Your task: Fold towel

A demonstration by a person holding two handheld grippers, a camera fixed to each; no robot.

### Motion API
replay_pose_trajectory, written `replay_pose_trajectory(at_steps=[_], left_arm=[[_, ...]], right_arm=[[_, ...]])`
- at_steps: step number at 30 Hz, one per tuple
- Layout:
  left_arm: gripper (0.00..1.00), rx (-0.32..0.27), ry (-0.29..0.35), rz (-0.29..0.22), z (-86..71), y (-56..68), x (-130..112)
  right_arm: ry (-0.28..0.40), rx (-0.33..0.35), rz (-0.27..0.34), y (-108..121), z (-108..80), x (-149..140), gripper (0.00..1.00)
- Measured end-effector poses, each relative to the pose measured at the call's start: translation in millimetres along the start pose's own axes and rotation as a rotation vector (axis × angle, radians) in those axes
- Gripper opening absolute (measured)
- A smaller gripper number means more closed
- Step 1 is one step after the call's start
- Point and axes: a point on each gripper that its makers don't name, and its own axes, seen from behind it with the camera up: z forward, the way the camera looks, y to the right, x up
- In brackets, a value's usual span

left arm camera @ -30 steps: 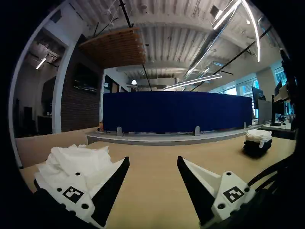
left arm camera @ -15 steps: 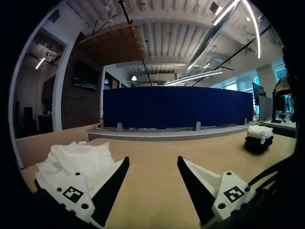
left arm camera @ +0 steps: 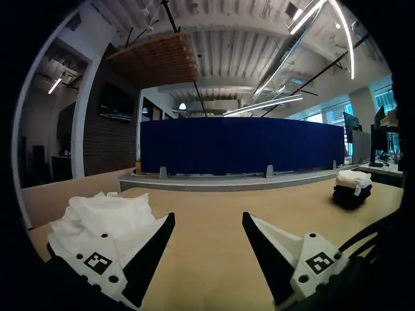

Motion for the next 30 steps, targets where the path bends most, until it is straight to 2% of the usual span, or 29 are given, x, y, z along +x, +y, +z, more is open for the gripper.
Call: replay_pose_trajectory(at_steps=[6, 12, 21, 30], left_arm=[[0.96, 0.000, 0.000, 0.000, -0.5, -0.6, 0], [0.96, 0.000, 0.000, 0.000, -1.0, -0.8, 0], [0.96, 0.000, 0.000, 0.000, -1.1, -1.4, 0], [0.96, 0.000, 0.000, 0.001, -1.6, -2.0, 0]], right_arm=[[0.039, -0.027, 0.025, 16, -10.1, -19, 1.00], [0.053, -0.023, 0.039, 19, -10.6, -47, 1.00], [0.046, 0.006, -0.010, 15, -6.6, -92, 1.00], [0.047, 0.002, -0.002, 15, 4.7, -117, 1.00]])
